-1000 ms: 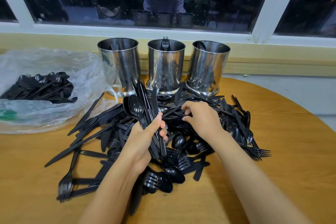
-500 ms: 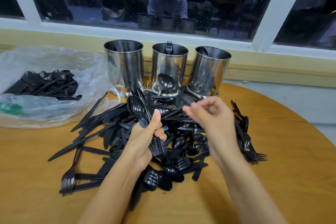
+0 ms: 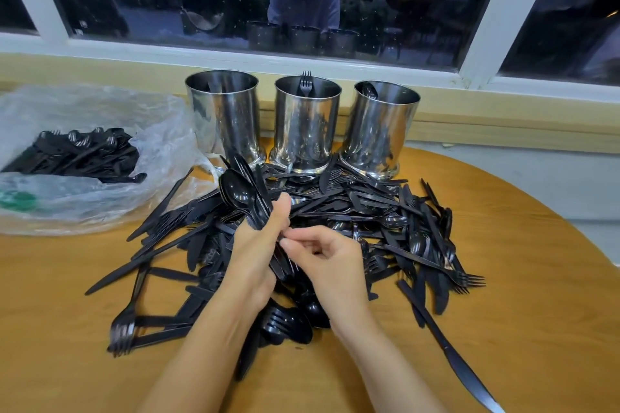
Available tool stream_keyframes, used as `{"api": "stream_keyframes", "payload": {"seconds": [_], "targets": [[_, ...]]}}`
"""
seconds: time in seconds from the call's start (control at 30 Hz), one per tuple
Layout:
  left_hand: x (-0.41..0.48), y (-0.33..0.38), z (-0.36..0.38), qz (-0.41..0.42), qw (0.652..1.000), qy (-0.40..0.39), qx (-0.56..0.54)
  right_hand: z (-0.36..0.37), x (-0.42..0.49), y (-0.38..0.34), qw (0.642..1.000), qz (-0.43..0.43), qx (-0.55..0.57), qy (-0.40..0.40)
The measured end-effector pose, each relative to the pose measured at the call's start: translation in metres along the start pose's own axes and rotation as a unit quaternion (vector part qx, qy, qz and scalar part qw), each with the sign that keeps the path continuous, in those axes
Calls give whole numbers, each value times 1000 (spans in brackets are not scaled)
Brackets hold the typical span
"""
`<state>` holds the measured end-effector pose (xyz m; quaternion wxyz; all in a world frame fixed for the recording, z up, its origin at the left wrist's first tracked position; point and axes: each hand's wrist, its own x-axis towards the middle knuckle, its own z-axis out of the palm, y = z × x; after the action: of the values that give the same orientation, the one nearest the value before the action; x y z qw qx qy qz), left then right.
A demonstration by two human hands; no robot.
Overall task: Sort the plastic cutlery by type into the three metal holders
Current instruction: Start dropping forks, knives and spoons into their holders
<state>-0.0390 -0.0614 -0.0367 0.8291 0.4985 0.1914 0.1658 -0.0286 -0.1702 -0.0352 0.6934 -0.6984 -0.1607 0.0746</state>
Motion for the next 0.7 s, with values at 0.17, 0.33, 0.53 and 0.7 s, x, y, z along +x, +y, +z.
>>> {"api": "stream_keyframes", "payload": {"seconds": [0.17, 0.33, 0.53, 0.7], "targets": [[5, -7, -2, 1, 999, 8, -48, -18, 4, -2, 991, -75, -101, -36], [7, -6, -2, -5, 994, -14, -104, -89, 22, -5, 940, -87, -327, 48], [5, -6, 2, -10, 995, -28, -91, -135, 20, 10, 834, 20, -551, 24], [4, -8, 3, -20, 996, -34, -83, -140, 24, 14, 826, -20, -563, 18]]}}
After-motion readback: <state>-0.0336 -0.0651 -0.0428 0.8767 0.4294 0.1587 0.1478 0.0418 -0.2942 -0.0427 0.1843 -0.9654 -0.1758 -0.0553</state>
